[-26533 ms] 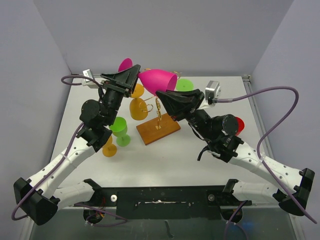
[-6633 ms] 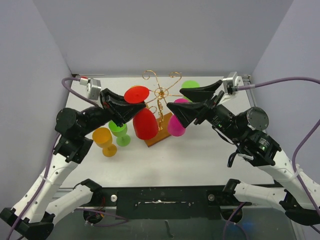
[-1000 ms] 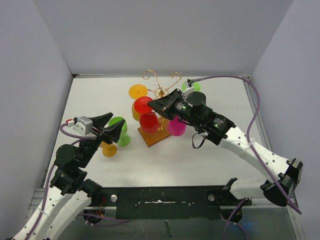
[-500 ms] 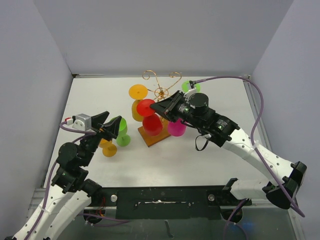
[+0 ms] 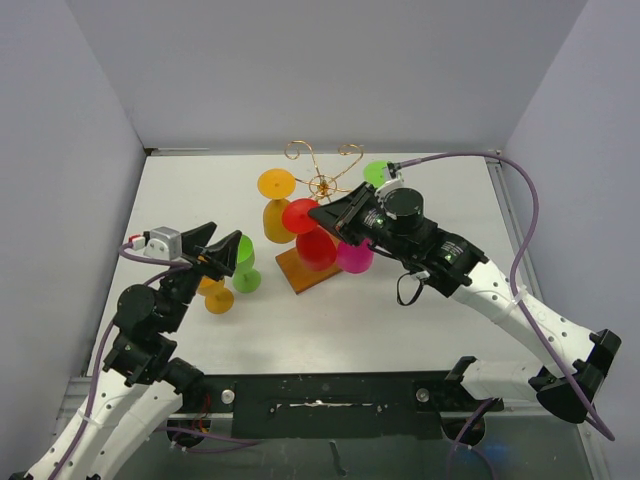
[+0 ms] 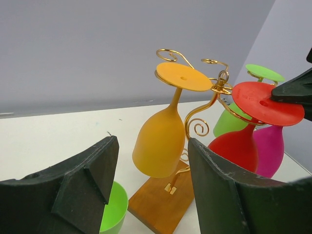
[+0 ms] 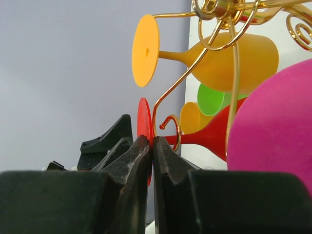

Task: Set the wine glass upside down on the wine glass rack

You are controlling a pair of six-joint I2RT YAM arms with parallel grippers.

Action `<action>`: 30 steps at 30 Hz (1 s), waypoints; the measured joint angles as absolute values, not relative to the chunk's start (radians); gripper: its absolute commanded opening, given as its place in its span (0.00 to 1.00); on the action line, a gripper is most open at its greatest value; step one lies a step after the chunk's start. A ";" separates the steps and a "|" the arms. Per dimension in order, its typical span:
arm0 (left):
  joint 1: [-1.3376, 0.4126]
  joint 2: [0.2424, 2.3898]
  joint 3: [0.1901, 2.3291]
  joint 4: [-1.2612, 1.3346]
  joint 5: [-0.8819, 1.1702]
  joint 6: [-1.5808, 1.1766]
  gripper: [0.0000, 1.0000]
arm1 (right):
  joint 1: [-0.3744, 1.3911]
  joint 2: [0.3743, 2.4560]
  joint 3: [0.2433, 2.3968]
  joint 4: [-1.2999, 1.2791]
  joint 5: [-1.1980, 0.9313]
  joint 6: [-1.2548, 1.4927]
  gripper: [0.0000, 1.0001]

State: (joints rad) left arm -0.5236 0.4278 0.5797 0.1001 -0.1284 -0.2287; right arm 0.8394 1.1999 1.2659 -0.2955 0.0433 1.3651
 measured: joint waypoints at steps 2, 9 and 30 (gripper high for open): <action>-0.524 0.431 0.580 0.099 -0.129 -0.229 0.58 | 0.839 1.200 1.266 -0.306 0.051 1.361 0.10; -0.524 0.435 0.580 0.083 -0.139 -0.233 0.58 | 0.839 1.202 1.267 -0.335 0.076 1.340 0.22; -0.524 0.463 0.580 0.080 -0.165 -0.244 0.67 | 0.839 1.185 1.287 -0.361 0.113 1.292 0.57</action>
